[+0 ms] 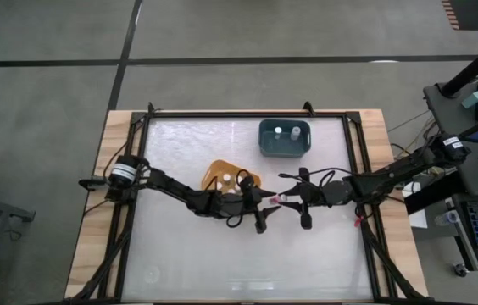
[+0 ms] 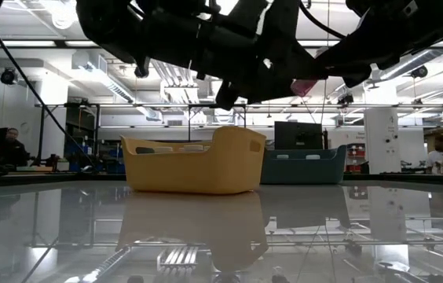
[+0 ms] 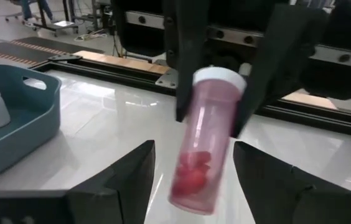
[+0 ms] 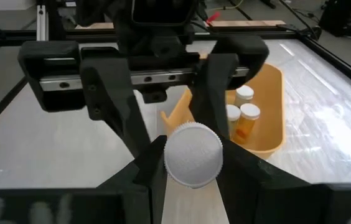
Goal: Pick and place medicine bottles into bin by pill shape (circle, oval)
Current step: Put the pink pill bottle into the yellow bin
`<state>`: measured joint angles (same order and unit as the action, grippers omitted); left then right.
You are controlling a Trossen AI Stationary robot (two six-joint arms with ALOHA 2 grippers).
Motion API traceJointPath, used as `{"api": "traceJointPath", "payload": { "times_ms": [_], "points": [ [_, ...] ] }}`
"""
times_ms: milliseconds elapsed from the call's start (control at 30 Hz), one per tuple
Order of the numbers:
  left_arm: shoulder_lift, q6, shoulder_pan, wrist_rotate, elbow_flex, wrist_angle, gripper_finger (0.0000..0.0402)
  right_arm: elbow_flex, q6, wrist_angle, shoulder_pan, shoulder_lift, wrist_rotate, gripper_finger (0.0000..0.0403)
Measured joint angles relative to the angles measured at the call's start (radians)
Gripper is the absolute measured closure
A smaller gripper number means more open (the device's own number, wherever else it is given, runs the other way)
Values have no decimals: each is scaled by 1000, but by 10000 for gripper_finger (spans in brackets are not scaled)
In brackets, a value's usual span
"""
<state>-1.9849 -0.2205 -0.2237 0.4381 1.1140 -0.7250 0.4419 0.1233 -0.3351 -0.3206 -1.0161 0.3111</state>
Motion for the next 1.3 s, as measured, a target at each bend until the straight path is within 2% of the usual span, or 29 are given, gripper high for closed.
{"api": "traceJointPath", "payload": {
  "times_ms": [233,467,600,800,900,1033,1300],
  "points": [
    [-3,26,2,-9,3,0,213,0,0,0,0,0,0,294],
    [-3,24,2,-9,2,10,288,0,20,-24,0,0,3,292],
    [6,32,1,-11,1,15,331,4,33,-22,3,3,3,272],
    [81,59,4,-8,-4,119,333,36,16,-1,10,15,5,230],
    [138,71,4,-7,-6,224,331,59,9,32,14,19,3,214],
    [237,63,4,-7,-5,446,327,118,9,123,47,21,4,203],
    [449,-98,5,-6,-8,1034,324,264,-107,376,235,19,3,202]
  ]
}}
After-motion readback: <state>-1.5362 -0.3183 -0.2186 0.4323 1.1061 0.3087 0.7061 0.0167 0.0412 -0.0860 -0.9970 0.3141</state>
